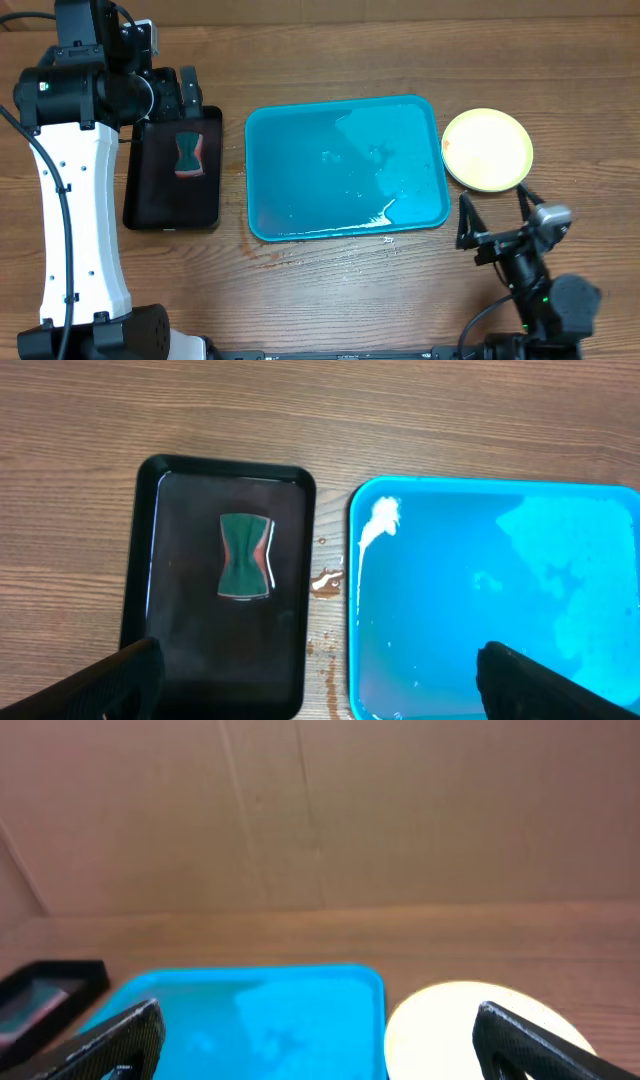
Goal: Clean dirty plates on tray and stack at the side
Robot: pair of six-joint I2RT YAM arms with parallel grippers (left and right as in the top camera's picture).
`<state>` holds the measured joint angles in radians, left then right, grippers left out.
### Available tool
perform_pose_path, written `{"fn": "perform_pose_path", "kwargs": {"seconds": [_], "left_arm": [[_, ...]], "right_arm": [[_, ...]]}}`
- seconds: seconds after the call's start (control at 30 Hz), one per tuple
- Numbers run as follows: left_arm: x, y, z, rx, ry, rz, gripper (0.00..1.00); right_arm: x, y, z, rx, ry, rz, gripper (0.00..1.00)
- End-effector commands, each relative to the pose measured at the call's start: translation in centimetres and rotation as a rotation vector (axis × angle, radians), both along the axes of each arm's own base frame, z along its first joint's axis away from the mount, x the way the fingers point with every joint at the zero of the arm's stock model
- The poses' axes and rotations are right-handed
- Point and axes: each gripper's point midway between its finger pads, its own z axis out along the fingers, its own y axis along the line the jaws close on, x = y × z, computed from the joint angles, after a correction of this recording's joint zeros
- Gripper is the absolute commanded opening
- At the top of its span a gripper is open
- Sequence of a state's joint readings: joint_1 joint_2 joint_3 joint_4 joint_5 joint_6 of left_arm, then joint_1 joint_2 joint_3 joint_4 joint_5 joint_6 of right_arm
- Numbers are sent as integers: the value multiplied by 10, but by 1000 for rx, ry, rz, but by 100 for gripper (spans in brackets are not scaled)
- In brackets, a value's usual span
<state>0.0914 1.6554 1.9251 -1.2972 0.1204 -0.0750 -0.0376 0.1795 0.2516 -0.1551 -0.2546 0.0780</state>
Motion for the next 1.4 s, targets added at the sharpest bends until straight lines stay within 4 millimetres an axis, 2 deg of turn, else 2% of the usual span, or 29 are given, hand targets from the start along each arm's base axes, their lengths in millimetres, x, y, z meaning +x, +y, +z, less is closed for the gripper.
{"fn": "perform_pose_path", "kwargs": {"seconds": [0.0, 0.2, 0.33, 1.13, 1.27, 1.37], "left_arm": [[2, -4, -1, -6, 3, -11, 100], [2, -4, -1, -6, 3, -11, 100], [2, -4, -1, -6, 3, -11, 100], [2, -3, -2, -3, 4, -9, 100], [-4, -8, 10, 0, -28, -20, 100], [-16, -14, 32, 5, -87, -35, 100]], "right_arm": [[-1, 0, -16, -2, -51, -1, 100], [-2, 2, -34, -2, -94, 8, 100], [-1, 7, -56, 3, -28, 34, 100], [-1, 7, -55, 3, -30, 33, 100], [-1, 7, -55, 3, -30, 33, 100], [-1, 7, -55, 3, -30, 33, 100]]}}
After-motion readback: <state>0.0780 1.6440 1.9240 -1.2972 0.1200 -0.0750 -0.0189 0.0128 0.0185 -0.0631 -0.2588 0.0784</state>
